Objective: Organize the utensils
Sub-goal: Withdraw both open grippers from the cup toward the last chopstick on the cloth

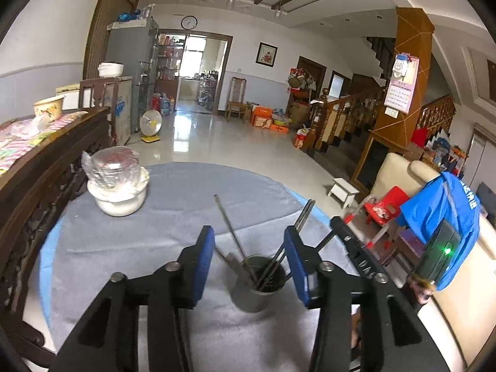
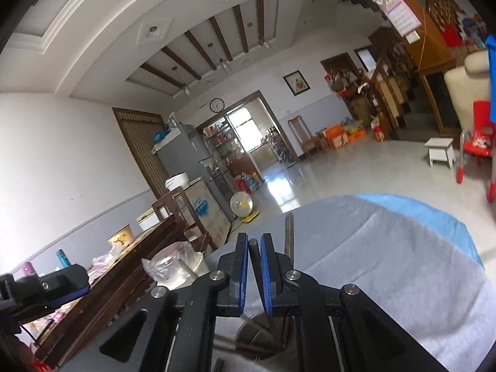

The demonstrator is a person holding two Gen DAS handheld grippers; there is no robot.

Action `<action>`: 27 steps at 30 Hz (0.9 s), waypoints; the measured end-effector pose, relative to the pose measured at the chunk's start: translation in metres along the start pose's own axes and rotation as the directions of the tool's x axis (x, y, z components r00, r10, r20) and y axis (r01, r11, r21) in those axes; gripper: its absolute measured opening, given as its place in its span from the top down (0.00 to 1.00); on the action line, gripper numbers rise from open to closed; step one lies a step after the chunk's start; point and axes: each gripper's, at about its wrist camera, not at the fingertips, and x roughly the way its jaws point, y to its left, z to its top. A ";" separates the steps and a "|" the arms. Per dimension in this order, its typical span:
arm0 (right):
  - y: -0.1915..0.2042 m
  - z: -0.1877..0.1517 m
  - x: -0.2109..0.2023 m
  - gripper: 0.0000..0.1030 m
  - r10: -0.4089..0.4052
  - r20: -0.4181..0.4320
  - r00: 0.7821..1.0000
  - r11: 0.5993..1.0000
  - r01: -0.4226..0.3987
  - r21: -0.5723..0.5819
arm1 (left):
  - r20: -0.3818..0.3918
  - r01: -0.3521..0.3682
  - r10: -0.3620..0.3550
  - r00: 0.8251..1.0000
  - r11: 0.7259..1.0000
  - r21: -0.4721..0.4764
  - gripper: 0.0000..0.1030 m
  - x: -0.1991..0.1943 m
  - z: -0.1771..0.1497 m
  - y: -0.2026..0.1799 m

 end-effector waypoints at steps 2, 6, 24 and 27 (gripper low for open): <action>-0.002 -0.002 -0.009 0.85 0.005 -0.010 1.000 1.000 -0.005 0.007 | -0.004 -0.017 0.017 1.000 1.000 0.000 0.40 -0.008 -0.007 0.003; -0.005 -0.007 -0.027 0.33 -0.009 0.005 1.000 1.000 0.009 0.026 | -0.025 -0.055 0.055 0.998 0.998 -0.012 0.30 -0.016 -0.021 0.012; -0.006 -0.016 -0.100 0.27 -0.124 0.000 0.992 0.991 0.124 -0.054 | -0.107 -0.274 0.280 0.954 0.959 0.064 0.17 -0.043 -0.067 0.008; 0.000 -0.017 -0.109 0.27 -0.116 -0.004 0.993 0.991 0.116 -0.064 | -0.094 -0.295 0.301 0.949 0.953 0.076 0.13 -0.052 -0.070 0.005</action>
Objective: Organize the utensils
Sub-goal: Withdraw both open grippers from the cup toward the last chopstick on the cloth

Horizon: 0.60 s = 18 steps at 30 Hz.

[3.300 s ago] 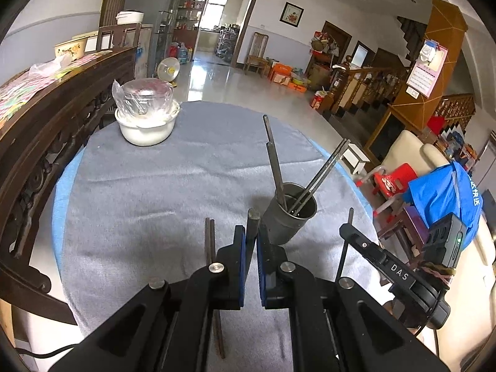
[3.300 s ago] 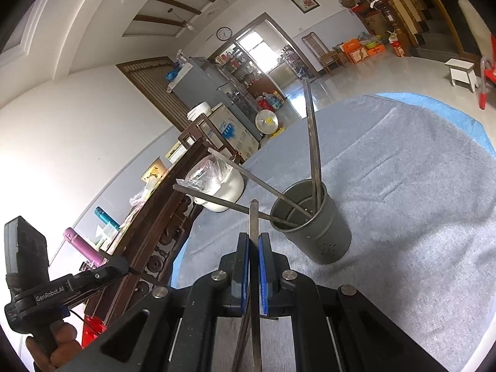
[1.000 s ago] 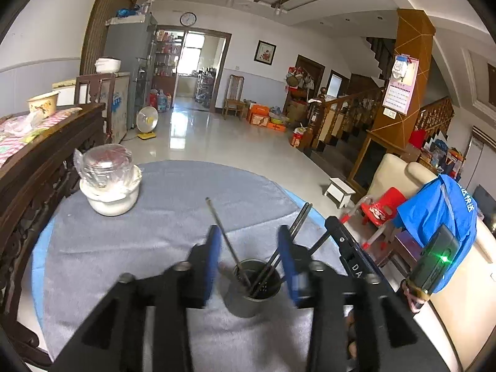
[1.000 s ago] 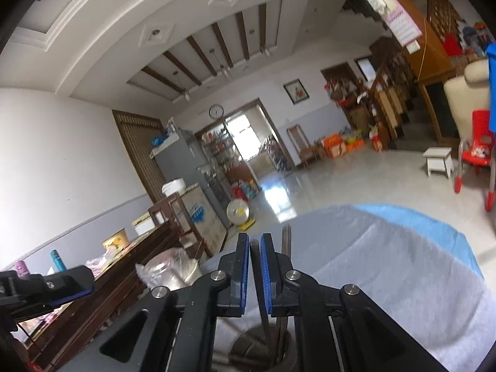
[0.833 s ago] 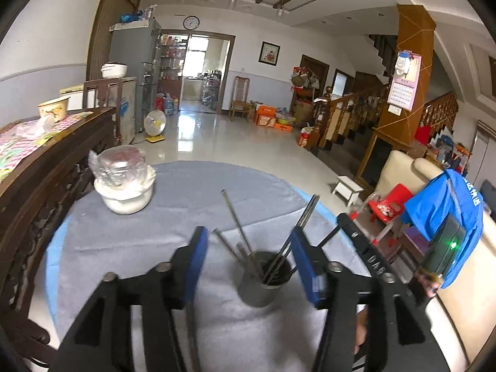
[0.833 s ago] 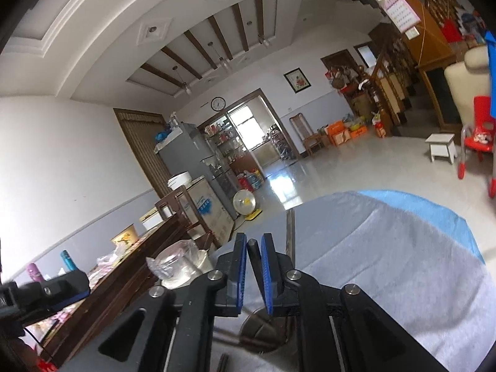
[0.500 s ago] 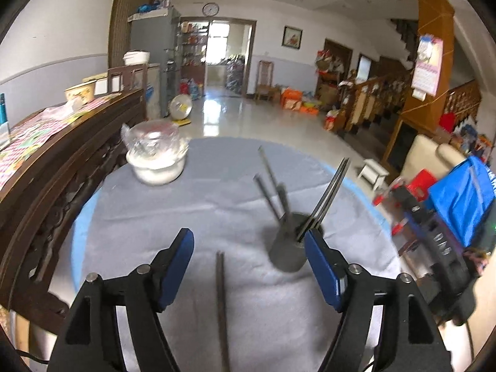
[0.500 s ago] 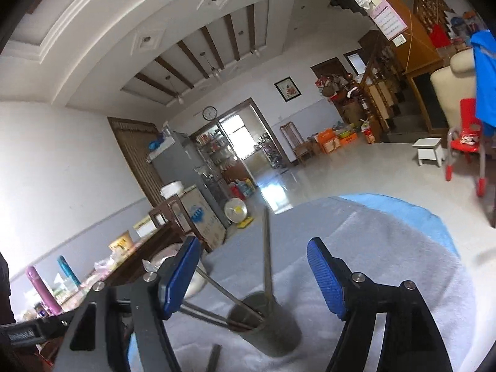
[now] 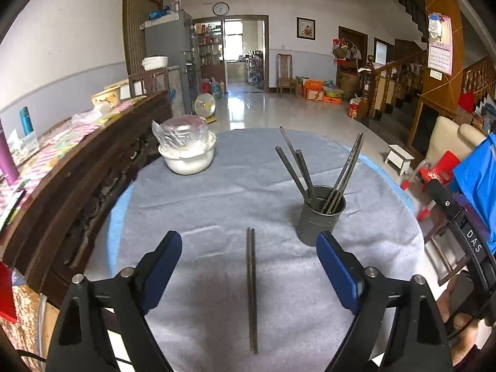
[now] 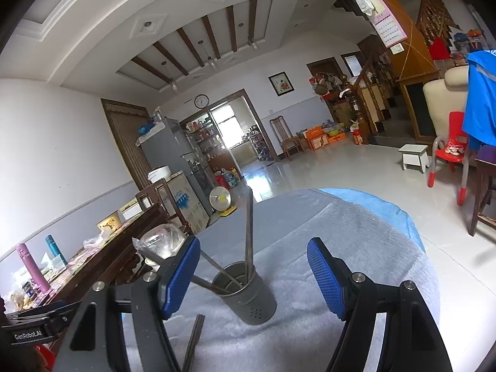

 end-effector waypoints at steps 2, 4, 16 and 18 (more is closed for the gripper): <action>0.002 -0.001 -0.005 0.27 0.005 -0.004 1.000 1.000 -0.005 -0.004 | 0.002 -0.015 0.015 1.000 1.000 0.004 0.13 -0.006 -0.003 0.000; 0.005 -0.004 -0.008 0.27 0.015 -0.019 1.000 1.000 -0.015 -0.004 | 0.000 -0.027 0.027 1.000 1.000 0.006 0.12 -0.010 -0.006 0.001; 0.020 -0.017 -0.025 0.27 0.044 -0.089 0.995 0.999 -0.044 -0.006 | 0.050 -0.123 0.123 0.991 0.992 0.006 0.11 -0.045 -0.016 0.015; 0.028 -0.021 -0.028 0.27 0.047 -0.097 0.994 0.998 -0.050 -0.023 | 0.059 -0.132 0.131 0.990 0.991 0.005 0.10 -0.051 -0.017 0.017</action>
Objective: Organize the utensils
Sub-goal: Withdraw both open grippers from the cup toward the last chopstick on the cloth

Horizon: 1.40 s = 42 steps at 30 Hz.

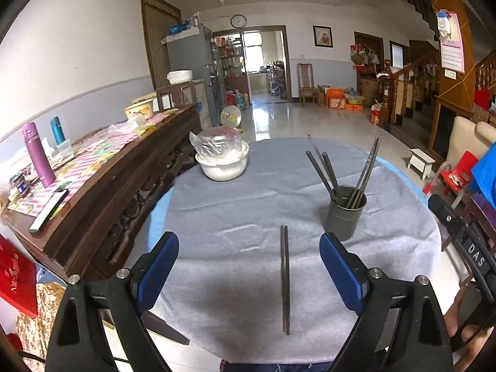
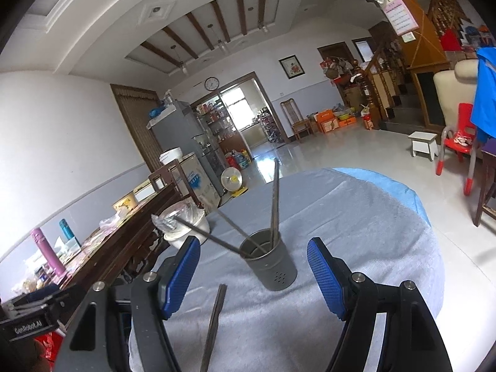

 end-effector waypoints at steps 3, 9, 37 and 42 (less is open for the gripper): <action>0.009 -0.005 -0.003 0.27 0.019 -0.020 1.000 1.000 -0.019 -0.013 | 0.004 -0.002 0.002 1.000 1.000 0.000 0.10 -0.006 -0.002 0.004; 0.020 -0.015 -0.009 0.27 0.040 -0.043 0.998 0.999 -0.042 -0.030 | -0.008 -0.012 0.012 1.000 1.000 -0.024 0.10 -0.011 -0.008 0.014; 0.028 -0.042 -0.004 0.27 0.078 -0.146 0.986 0.996 -0.083 -0.031 | -0.077 -0.041 0.039 0.996 0.999 -0.033 0.10 -0.006 -0.037 0.014; 0.026 -0.043 -0.005 0.27 0.078 -0.147 0.986 0.996 -0.083 -0.029 | -0.066 -0.082 0.079 0.995 0.996 -0.035 0.10 -0.007 -0.036 0.018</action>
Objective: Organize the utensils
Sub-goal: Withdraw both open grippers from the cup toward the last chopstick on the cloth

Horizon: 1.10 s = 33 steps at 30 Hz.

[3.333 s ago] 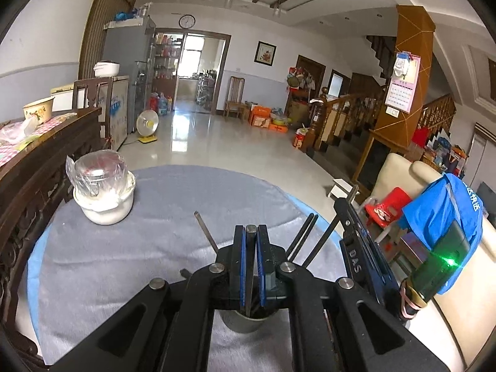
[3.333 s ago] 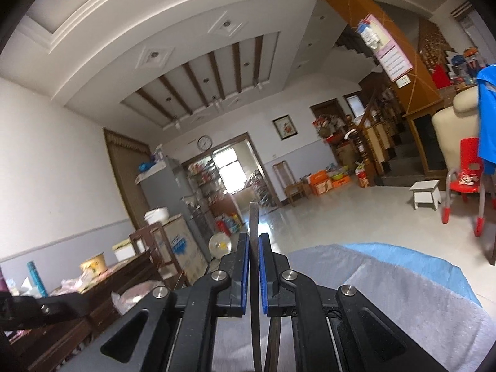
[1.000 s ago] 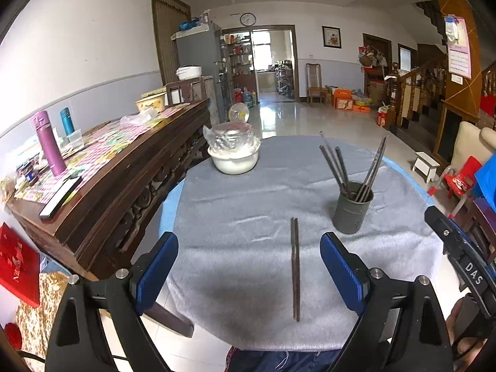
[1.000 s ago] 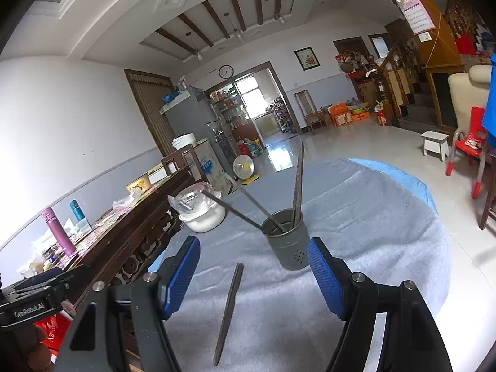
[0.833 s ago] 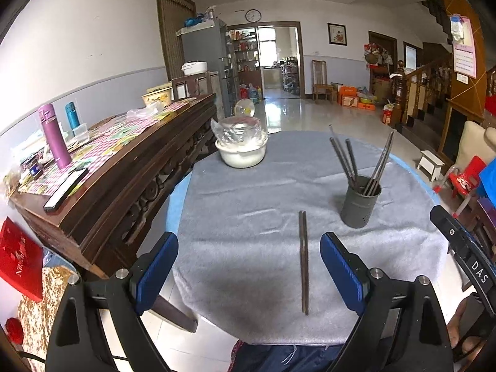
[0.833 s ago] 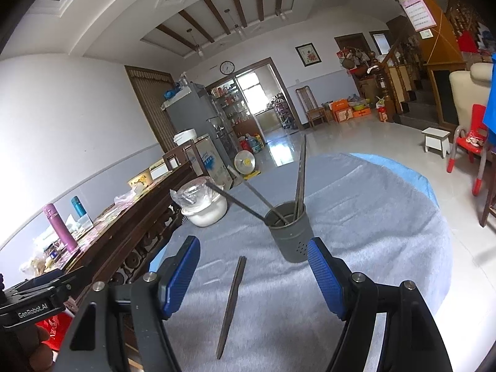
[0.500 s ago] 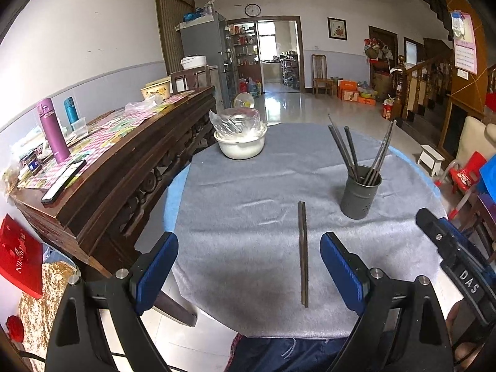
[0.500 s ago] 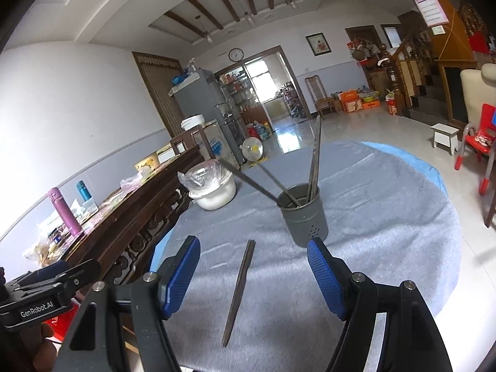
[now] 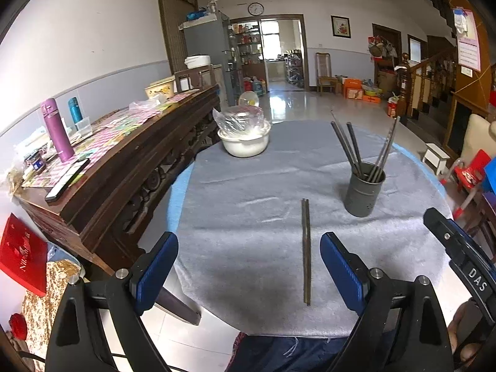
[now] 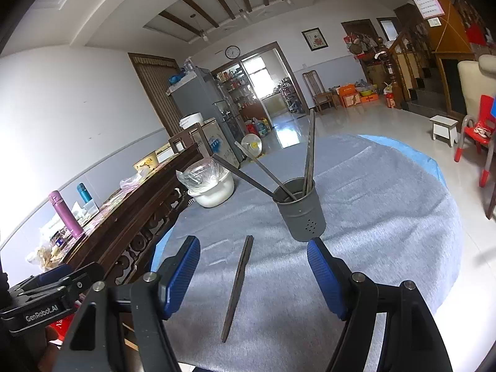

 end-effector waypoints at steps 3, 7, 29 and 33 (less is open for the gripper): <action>0.000 -0.001 0.000 0.27 0.001 0.000 1.000 1.000 -0.001 -0.005 | 0.003 -0.014 0.014 1.000 1.000 -0.001 0.10 0.002 -0.001 0.002; 0.001 -0.002 0.002 0.27 0.002 -0.009 1.000 1.000 -0.002 -0.010 | 0.001 -0.027 0.027 1.000 1.000 -0.007 0.10 0.004 -0.002 0.006; 0.021 -0.017 0.014 0.27 0.012 -0.060 0.998 0.997 -0.016 -0.073 | -0.046 -0.039 0.038 0.998 0.998 -0.040 0.10 0.025 -0.015 0.023; 0.022 -0.018 0.016 0.27 0.012 -0.068 0.998 0.997 -0.017 -0.076 | -0.053 -0.038 0.036 0.998 0.999 -0.037 0.10 0.027 -0.018 0.022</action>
